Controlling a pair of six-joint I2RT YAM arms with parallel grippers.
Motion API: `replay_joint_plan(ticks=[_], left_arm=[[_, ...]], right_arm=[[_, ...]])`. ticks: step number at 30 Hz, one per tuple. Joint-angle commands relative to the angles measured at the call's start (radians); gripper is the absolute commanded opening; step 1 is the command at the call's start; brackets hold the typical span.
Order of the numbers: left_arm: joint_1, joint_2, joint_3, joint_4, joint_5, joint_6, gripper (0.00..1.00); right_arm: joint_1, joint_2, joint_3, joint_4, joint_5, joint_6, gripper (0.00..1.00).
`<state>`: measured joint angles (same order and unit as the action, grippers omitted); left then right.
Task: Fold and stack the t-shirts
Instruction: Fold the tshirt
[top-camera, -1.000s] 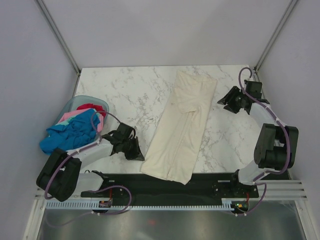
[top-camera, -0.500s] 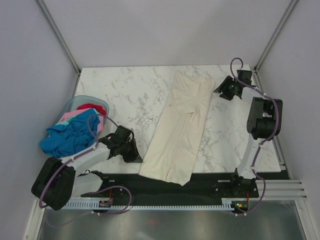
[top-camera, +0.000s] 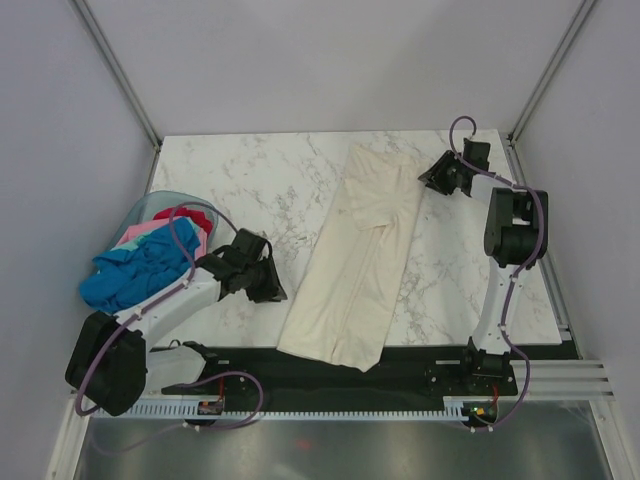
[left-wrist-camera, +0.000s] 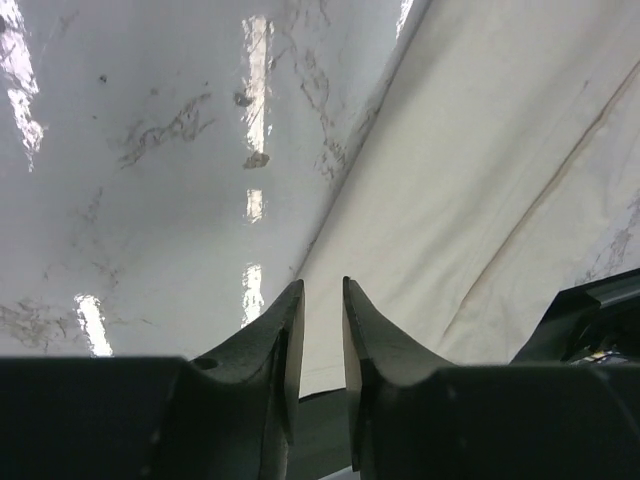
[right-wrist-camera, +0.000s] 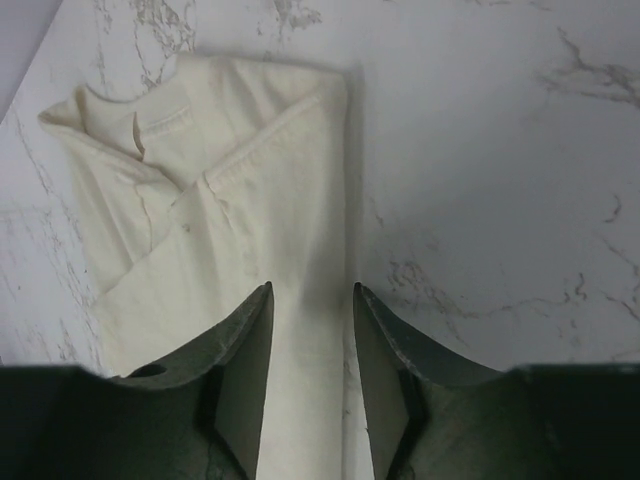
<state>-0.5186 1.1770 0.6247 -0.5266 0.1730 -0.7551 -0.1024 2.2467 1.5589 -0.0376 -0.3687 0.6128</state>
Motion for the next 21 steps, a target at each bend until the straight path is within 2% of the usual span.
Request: replay_joint_plan(ticks=[1, 2, 3, 6, 9, 16, 19, 21], left_arm=[[-0.003, 0.033, 0.090, -0.038, -0.082, 0.077, 0.29], [-0.001, 0.045, 0.101, -0.039, -0.087, 0.082, 0.29], [-0.001, 0.053, 0.122, -0.038, -0.096, 0.088, 0.30], [-0.001, 0.104, 0.156, -0.038, -0.113, 0.111, 0.31], [0.000, 0.169, 0.171, -0.027, -0.119, 0.138, 0.37], [0.002, 0.311, 0.207, 0.085, 0.083, 0.230, 0.45], [0.000, 0.374, 0.214, 0.145, 0.180, 0.240, 0.46], [-0.001, 0.397, 0.214, 0.178, 0.233, 0.244, 0.46]], right_arm=[[0.018, 0.051, 0.015, 0.021, 0.019, 0.019, 0.43], [0.017, 0.059, 0.020, 0.022, 0.022, 0.019, 0.39], [0.018, 0.073, 0.029, 0.021, 0.027, 0.018, 0.29], [0.015, 0.112, 0.101, 0.012, 0.034, 0.008, 0.15], [0.017, 0.174, 0.173, -0.011, 0.040, 0.008, 0.09], [0.017, 0.369, 0.535, -0.110, 0.008, 0.018, 0.09], [0.018, 0.425, 0.633, -0.140, -0.010, 0.022, 0.16], [0.017, 0.409, 0.613, -0.151, -0.004, 0.013, 0.30]])
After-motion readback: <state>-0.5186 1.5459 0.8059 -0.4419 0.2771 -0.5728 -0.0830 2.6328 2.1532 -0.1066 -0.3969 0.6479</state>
